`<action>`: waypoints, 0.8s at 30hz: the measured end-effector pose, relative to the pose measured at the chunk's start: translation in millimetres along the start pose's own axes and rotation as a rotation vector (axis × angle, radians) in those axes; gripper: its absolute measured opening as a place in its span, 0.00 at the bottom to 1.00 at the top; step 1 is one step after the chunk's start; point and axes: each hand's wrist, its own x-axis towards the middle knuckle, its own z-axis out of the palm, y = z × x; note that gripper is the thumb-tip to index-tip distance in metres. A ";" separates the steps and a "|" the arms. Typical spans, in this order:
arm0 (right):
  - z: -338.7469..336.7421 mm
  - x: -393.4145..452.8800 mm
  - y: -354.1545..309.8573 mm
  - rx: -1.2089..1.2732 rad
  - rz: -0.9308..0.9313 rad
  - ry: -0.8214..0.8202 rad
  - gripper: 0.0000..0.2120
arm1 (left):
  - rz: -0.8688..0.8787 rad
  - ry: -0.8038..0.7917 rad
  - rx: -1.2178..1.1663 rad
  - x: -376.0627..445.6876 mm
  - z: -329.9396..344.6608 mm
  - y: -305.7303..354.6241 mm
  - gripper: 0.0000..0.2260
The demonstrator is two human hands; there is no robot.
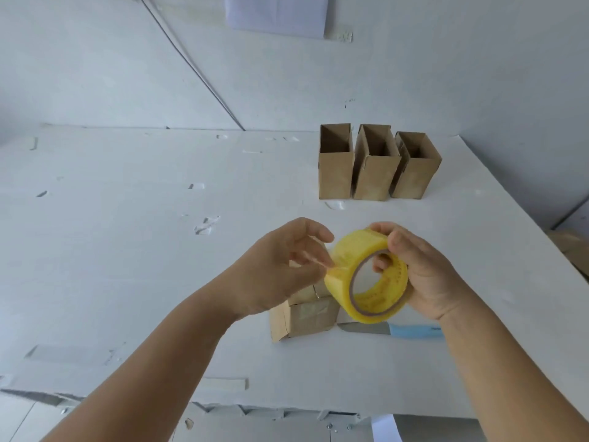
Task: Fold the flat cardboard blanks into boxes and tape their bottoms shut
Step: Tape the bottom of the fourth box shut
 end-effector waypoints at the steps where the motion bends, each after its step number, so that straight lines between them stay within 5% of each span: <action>1: -1.1 -2.3 -4.2 -0.085 -0.053 0.022 0.28 | -0.058 0.016 0.058 0.3 -1.1 2.9 0.13; 10: 19.4 -19.6 -26.6 -0.707 -0.318 0.151 0.22 | -0.287 0.108 0.483 12.5 -3.0 12.0 0.13; 15: 20.3 -21.3 -30.4 -0.762 -0.339 0.106 0.21 | -0.350 0.082 0.363 15.3 -4.0 8.8 0.05; 24: 17.7 -16.5 -33.6 -0.706 -0.350 0.062 0.18 | -0.371 0.145 -0.036 3.8 -3.0 -8.4 0.08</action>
